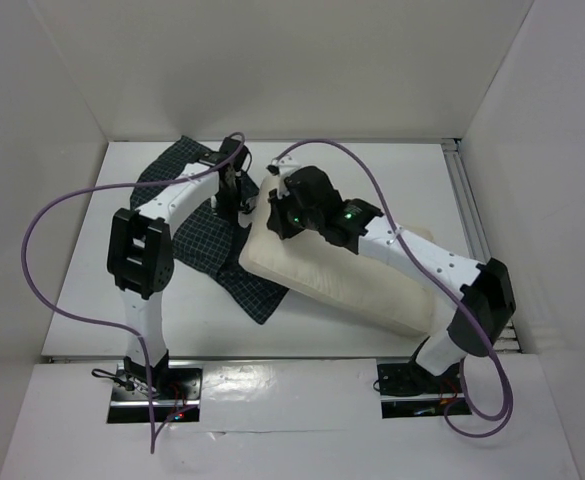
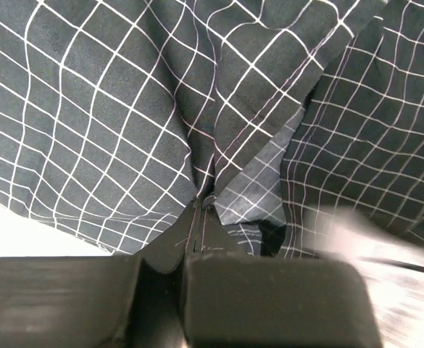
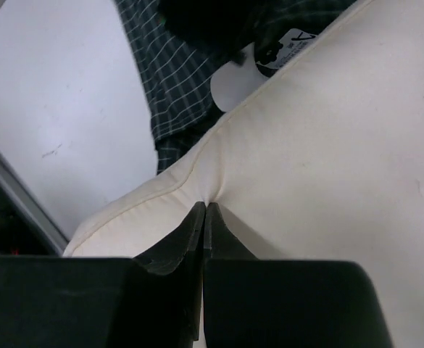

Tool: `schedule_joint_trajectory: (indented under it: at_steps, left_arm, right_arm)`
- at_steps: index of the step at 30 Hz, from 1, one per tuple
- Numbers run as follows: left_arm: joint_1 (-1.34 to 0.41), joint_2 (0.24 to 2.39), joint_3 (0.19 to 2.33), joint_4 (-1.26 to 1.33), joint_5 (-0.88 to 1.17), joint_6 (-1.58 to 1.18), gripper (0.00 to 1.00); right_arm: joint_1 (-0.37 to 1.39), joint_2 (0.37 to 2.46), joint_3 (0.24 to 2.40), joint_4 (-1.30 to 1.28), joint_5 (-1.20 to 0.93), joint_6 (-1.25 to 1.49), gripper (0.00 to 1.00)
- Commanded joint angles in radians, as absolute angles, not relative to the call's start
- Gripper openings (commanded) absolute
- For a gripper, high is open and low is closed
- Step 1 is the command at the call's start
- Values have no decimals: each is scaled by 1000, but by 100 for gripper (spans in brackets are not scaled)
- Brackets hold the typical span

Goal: Put the pillow into the pillowcase

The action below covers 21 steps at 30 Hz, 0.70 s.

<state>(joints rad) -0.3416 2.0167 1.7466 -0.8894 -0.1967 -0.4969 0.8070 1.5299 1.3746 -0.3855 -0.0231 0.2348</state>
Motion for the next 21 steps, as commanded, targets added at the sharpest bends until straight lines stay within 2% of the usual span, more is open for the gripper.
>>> schedule_joint_trajectory:
  at_steps: [1,10,21]
  left_arm:
    - [-298,1928,1744,-928,-124,-498,0]
    - [-252,1871,1769,-937,-11,-489,0]
    - [-252,1830,1749,-946,93,-462,0]
  right_arm:
    - [850,1588,1384,-265,-158,216,0]
    - [859,1618,1275,-293,-147,196,0]
    - [859,1618,1308,-316,-158,169,0]
